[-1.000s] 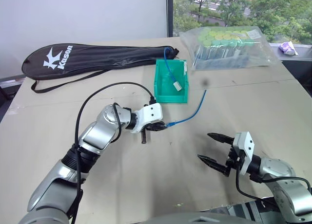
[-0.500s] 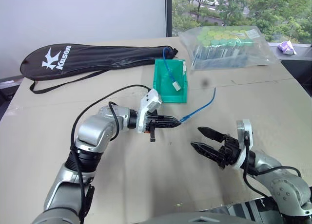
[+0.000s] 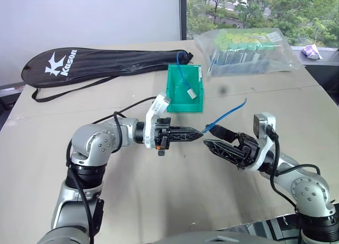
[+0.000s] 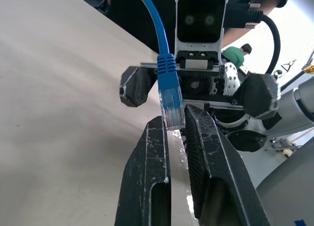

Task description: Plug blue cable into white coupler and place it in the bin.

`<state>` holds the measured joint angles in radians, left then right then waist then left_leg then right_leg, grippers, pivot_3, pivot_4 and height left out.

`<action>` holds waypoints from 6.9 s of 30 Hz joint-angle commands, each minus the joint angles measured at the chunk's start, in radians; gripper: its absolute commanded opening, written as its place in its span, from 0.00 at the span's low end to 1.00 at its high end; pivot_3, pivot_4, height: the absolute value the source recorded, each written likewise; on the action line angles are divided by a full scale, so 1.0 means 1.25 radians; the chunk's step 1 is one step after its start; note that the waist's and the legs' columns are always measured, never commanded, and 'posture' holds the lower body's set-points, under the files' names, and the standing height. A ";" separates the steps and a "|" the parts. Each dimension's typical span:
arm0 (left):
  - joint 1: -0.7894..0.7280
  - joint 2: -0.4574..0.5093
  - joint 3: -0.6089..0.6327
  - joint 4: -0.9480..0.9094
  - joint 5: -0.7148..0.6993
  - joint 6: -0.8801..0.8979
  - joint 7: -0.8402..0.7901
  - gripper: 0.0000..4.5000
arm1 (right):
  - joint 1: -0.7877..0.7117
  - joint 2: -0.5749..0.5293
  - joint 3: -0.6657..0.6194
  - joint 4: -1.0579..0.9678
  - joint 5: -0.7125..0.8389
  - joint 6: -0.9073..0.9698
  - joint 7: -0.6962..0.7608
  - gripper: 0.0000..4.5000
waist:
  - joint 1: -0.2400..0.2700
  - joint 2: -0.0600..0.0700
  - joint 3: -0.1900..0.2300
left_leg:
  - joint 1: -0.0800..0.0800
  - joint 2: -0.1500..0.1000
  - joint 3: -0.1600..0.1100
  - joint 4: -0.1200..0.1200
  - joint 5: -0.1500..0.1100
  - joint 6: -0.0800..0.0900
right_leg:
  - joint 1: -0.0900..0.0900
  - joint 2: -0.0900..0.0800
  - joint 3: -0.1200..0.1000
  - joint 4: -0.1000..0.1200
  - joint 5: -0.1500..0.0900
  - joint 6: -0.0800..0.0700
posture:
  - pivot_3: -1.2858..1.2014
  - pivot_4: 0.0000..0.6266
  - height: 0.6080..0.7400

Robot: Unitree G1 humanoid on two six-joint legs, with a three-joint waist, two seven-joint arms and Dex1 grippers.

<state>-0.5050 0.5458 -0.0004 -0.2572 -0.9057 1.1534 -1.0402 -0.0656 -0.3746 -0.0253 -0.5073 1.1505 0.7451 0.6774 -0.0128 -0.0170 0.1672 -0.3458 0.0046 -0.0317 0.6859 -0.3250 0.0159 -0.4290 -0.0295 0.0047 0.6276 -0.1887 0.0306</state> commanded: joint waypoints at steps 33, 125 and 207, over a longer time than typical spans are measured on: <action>0.661 -0.165 0.175 -0.548 0.460 -0.560 0.559 0.81 | -0.065 -0.040 -0.099 0.183 -0.227 -0.209 0.086 0.00 | 0.004 -0.001 0.000 | 0.000 0.001 0.003 -0.001 -0.001 0.001 | -0.001 -0.002 0.007 -0.001 0.000 0.001 | 0.52 0.24 1.00; 0.004 -0.047 -0.144 0.412 0.462 -0.951 -0.357 0.12 | -0.300 -0.128 0.334 0.271 -0.679 -0.269 0.292 0.00 | 0.000 0.003 -0.003 | -0.002 -0.001 -0.002 -0.001 -0.001 0.002 | 0.000 -0.002 -0.003 -0.001 0.000 0.000 | 0.52 0.24 1.00; 0.733 0.001 0.098 -0.230 0.511 -0.729 0.361 1.00 | 0.161 -0.092 -0.104 0.313 -0.612 -0.576 0.258 0.99 | -0.001 0.004 -0.004 | -0.004 0.001 0.002 -0.002 -0.001 0.002 | -0.005 -0.003 -0.001 -0.002 -0.004 -0.002 | 0.52 0.24 1.00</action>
<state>0.4011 0.5482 0.1173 -0.5432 -0.2818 0.2982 -0.5708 0.1272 -0.4764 -0.1336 -0.1259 0.4099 0.1015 0.9863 -0.0140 -0.0122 0.1624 -0.3452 0.0068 -0.0276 0.6840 -0.3265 0.0186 -0.4298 -0.0333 0.0038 0.6257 -0.1939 0.0292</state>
